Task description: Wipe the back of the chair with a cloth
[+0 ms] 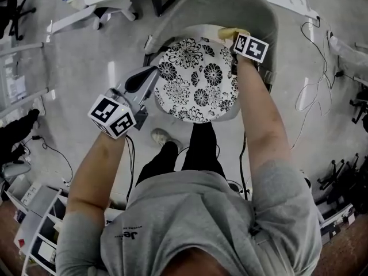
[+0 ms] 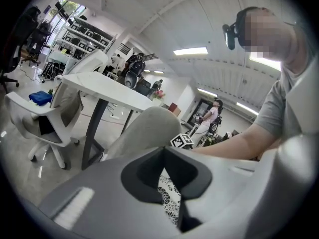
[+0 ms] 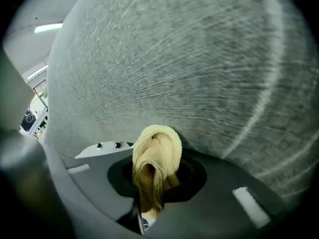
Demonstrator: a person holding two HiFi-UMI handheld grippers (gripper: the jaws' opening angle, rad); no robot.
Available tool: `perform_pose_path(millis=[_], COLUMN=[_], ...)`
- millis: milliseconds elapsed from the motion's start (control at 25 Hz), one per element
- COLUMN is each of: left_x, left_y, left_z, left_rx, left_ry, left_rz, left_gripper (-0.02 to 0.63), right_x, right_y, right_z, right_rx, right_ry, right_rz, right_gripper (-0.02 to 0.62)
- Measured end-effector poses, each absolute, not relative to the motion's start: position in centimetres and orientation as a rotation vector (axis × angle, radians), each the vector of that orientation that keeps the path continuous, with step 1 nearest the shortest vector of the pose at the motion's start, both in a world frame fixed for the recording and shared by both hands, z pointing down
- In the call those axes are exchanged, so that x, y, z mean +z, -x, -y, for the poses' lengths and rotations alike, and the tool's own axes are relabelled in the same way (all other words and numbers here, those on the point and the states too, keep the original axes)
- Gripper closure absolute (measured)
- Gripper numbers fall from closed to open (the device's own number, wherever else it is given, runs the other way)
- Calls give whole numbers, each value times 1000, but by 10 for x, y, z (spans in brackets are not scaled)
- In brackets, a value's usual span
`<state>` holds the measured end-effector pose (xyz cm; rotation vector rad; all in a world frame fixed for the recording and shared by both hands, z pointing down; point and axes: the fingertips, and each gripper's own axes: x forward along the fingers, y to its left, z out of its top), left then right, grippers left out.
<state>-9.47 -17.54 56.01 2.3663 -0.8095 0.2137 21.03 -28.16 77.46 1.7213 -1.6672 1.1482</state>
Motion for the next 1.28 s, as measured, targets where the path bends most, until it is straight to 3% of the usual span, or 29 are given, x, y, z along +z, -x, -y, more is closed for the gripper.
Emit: perform_pose_path(millis=[520,960,1280], left_x=[539,546,566], left_y=[96,132,154], left_z=[154,143,132], left_rx=[220,153,91], left_ry=[-2433,-2346,-2201], left_rz=[734,898,1051], left_gripper=[548,548,548], right_x=[752,779,826], right_y=[-248,-49,27], right_z=[240,285,292], right_rx=[1097,646,1005], right_ry=[-1830,-1042,-1014], right_rz=[1565,2031,2062], right_gripper=[545,545,543])
